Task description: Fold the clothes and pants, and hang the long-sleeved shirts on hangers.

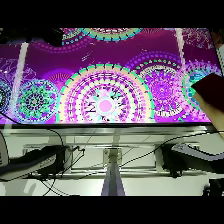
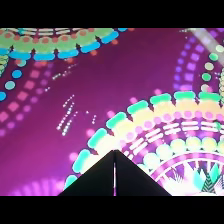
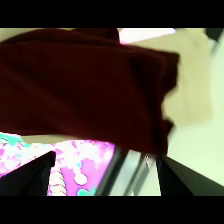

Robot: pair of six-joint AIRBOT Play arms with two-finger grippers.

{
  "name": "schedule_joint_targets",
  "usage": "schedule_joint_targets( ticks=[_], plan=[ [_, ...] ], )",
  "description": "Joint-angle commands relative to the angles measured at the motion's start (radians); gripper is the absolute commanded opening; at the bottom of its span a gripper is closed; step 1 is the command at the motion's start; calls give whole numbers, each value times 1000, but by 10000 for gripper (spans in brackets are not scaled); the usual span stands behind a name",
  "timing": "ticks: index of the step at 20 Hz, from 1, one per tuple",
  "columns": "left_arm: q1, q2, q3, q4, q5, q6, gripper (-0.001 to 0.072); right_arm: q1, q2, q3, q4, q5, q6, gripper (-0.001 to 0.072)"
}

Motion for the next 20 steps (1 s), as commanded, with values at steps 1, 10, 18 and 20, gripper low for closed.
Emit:
schedule_joint_targets(
  ticks=[1, 10, 18, 20],
  plan=[
    [1, 4, 0, 3, -8, 0, 10, -46, 5, -12, -8, 69, -66, 669],
    [0, 4, 0, 3, -8, 0, 10, 462, 14, -11, 55, -145, -98, 12],
    [0, 4, 0, 3, -8, 0, 10, 1102, 77, -9, 19, -444, -389, 13],
    [1, 4, 0, 3, -8, 0, 10, 1155, 76, -9, 21, -444, -392, 13]
  ],
)
